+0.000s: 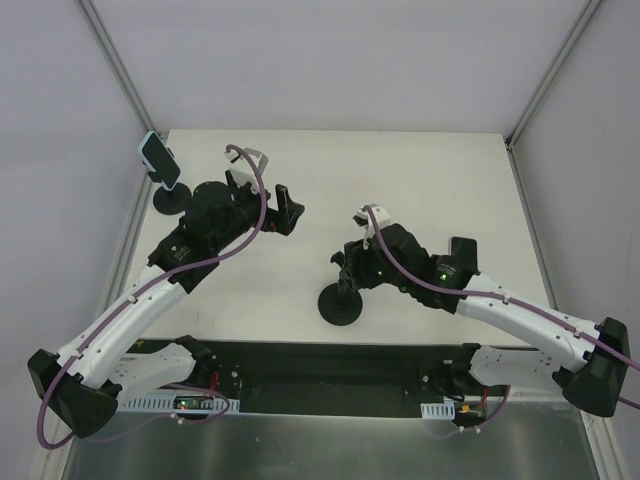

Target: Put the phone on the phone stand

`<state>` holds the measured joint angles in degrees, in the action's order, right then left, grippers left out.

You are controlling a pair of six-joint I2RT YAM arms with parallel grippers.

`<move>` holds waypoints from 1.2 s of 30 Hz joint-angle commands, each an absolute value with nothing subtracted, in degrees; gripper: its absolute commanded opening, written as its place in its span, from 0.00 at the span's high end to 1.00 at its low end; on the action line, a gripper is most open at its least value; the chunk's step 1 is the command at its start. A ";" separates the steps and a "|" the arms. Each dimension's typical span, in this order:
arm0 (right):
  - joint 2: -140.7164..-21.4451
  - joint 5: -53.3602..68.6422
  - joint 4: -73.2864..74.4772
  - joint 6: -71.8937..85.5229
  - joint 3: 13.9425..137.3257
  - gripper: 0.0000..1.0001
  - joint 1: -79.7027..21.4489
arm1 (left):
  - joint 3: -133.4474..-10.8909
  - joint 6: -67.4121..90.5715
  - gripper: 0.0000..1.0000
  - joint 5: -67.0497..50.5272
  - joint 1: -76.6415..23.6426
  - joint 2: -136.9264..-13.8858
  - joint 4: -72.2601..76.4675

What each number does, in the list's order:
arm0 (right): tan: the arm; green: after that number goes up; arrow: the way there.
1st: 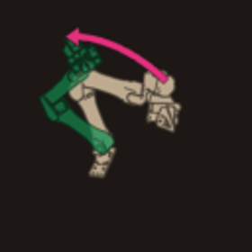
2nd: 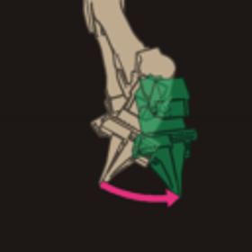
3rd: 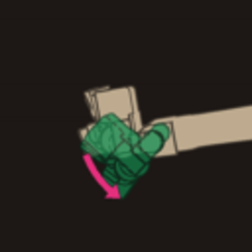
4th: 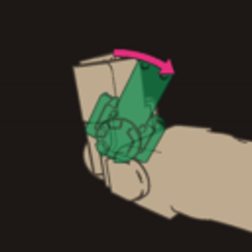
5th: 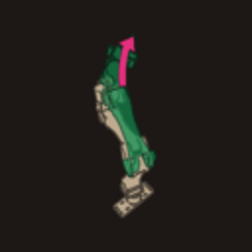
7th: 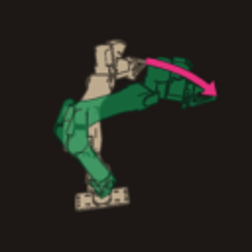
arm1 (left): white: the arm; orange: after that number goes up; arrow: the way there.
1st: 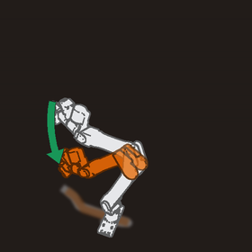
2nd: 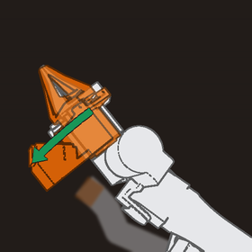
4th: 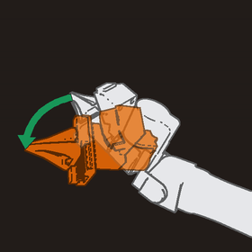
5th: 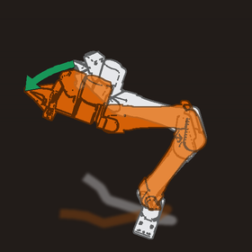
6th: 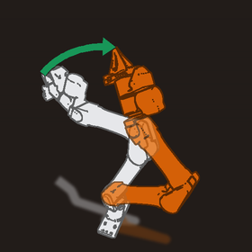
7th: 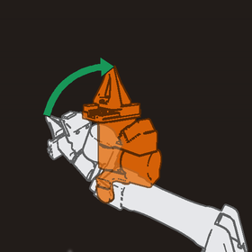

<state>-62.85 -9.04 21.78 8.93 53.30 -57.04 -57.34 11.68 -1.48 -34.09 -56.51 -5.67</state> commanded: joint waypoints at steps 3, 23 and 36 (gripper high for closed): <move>-63.37 -6.52 18.20 2.05 55.37 0.69 -56.34 | -57.39 11.34 0.12 -2.90 -34.10 -56.60 -3.08; -82.50 35.59 41.10 -38.84 80.31 0.99 -42.10 | -57.48 11.60 0.12 -4.92 -34.10 -57.92 -2.90; -95.63 38.85 54.23 -40.26 92.46 0.48 -39.90 | -57.39 11.08 0.11 -3.52 -34.10 -56.69 -2.90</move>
<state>-96.42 36.60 50.70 -39.75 89.78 -39.62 -57.32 11.68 -3.42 -34.09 -58.06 -5.02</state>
